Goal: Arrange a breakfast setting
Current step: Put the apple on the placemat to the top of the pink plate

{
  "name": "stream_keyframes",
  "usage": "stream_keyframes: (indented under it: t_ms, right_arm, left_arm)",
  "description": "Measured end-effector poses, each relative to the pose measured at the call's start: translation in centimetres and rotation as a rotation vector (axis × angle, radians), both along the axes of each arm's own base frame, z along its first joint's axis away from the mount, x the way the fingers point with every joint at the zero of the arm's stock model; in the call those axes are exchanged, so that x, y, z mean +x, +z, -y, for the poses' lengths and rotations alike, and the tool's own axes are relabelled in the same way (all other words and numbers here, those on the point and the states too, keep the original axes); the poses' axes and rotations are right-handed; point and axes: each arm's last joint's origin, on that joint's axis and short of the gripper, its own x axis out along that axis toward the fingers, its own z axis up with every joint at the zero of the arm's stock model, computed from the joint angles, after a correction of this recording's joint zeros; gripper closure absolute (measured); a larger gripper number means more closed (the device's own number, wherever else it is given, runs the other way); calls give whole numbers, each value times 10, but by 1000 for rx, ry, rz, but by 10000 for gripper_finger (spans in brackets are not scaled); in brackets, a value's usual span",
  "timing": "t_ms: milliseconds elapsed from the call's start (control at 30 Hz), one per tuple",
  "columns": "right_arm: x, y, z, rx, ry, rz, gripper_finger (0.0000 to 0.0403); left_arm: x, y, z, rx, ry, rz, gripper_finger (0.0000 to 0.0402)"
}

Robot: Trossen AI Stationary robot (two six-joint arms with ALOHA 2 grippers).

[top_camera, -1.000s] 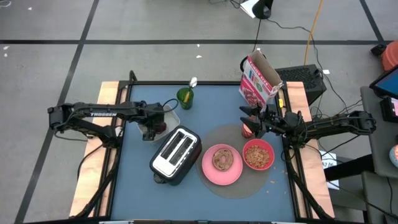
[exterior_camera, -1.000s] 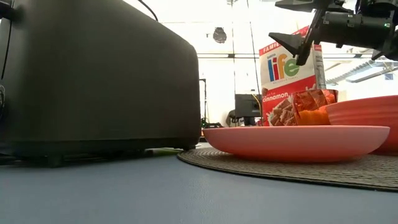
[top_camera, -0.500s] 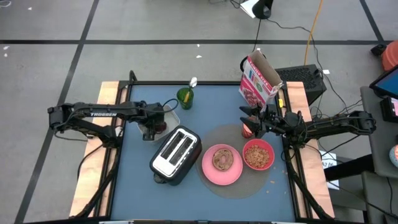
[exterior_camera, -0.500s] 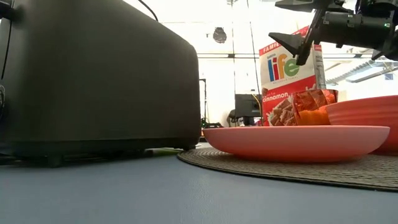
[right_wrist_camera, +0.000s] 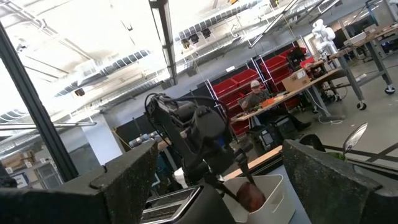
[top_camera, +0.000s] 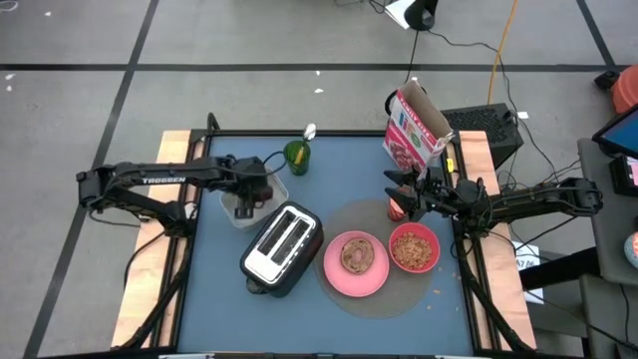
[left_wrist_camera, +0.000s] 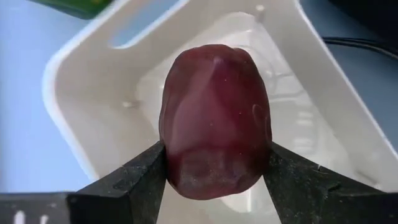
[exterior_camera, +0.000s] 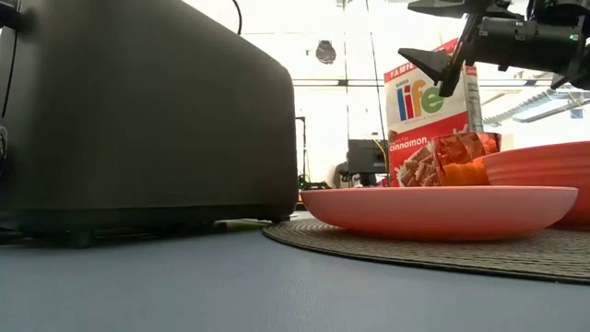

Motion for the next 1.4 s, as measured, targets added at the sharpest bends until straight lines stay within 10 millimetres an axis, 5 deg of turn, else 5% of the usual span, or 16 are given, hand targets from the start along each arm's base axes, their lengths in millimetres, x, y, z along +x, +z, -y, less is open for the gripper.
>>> stream_keyframes:
  t_ms: [767, 1400]
  right_arm:
    - [0, 0, 0, -10, -4, -3, 67]
    - [1, 0, -6, -234, 114, -30, 67]
  left_arm:
    - [30, 122, -13, 105, 107, 327, 158]
    - [56, 165, -2, -530, 481, 847, 158]
